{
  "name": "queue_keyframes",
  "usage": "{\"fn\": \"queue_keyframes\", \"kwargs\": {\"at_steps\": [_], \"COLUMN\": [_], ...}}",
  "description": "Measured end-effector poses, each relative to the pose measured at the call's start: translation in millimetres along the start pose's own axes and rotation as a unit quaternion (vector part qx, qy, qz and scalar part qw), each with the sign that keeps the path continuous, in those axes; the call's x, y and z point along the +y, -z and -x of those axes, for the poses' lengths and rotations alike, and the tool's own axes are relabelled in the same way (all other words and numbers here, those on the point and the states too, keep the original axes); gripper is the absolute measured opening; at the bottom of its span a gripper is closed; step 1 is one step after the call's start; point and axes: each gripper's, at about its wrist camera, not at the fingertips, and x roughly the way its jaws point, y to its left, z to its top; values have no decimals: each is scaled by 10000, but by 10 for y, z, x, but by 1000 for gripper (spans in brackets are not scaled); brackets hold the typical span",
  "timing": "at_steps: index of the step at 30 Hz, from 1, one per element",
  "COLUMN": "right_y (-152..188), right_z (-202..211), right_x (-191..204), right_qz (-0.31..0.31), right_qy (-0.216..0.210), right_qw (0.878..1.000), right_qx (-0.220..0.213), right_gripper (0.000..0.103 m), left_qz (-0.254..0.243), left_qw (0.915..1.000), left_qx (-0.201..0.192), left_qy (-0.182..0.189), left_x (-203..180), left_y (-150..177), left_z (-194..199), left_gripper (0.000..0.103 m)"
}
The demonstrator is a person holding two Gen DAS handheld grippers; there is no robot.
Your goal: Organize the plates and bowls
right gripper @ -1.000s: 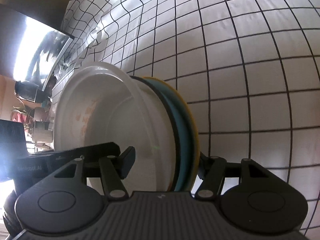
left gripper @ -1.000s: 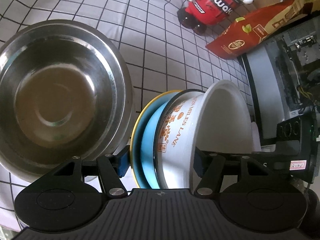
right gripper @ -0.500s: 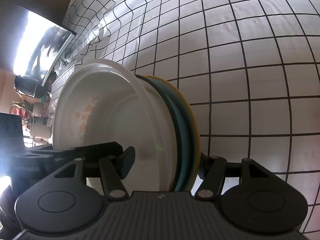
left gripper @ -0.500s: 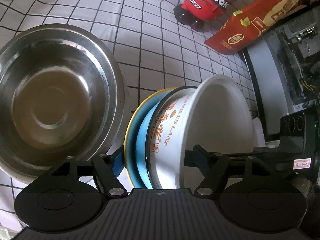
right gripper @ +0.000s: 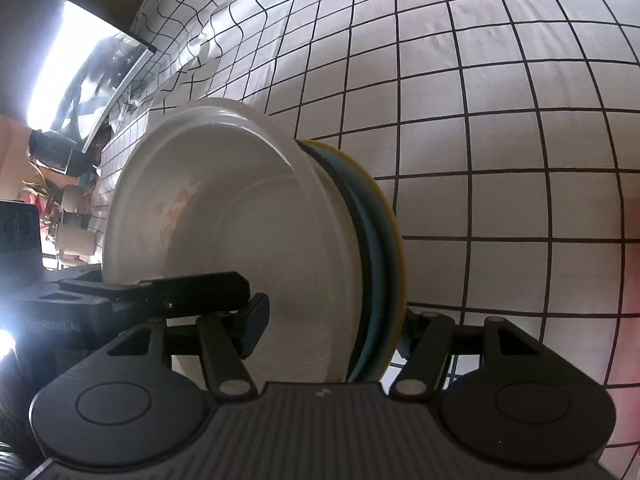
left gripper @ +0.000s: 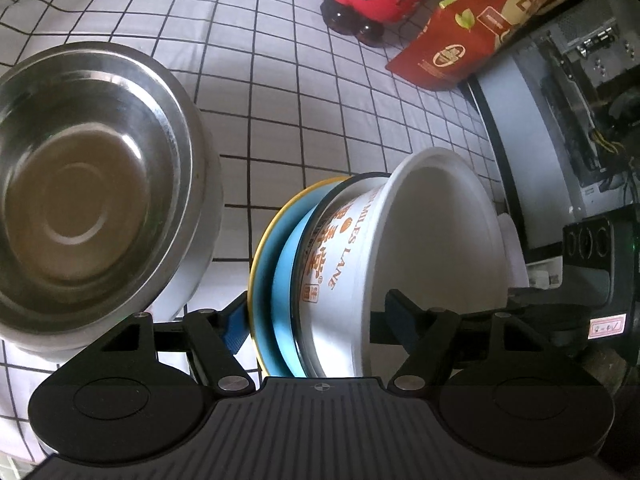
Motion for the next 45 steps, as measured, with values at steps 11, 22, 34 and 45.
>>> {"fn": "queue_keyframes", "kwargs": {"at_steps": [11,22,34,45], "right_y": [-3,-40,-192,-655], "right_z": [7,-4,341,114], "right_x": [0,74,371,1285], "right_qz": [107,250,586,1500], "right_qy": [-42,61,155,-306], "right_qw": [9999,9995,9981,9882], "right_qx": [61,175,-96,-102], "right_gripper": [66,67,67,67], "left_qz": [13,-43,23,630], "left_qw": [10000,10000,9993,9935], "left_qx": [2,46,-380,-893], "left_qy": [-8,-58,-10,-311], "left_x": [-11,-19,-185,467], "left_y": [-2,-20,-133,-318], "left_z": [1,4,484,1266], "left_gripper": [75,75,76,75]}}
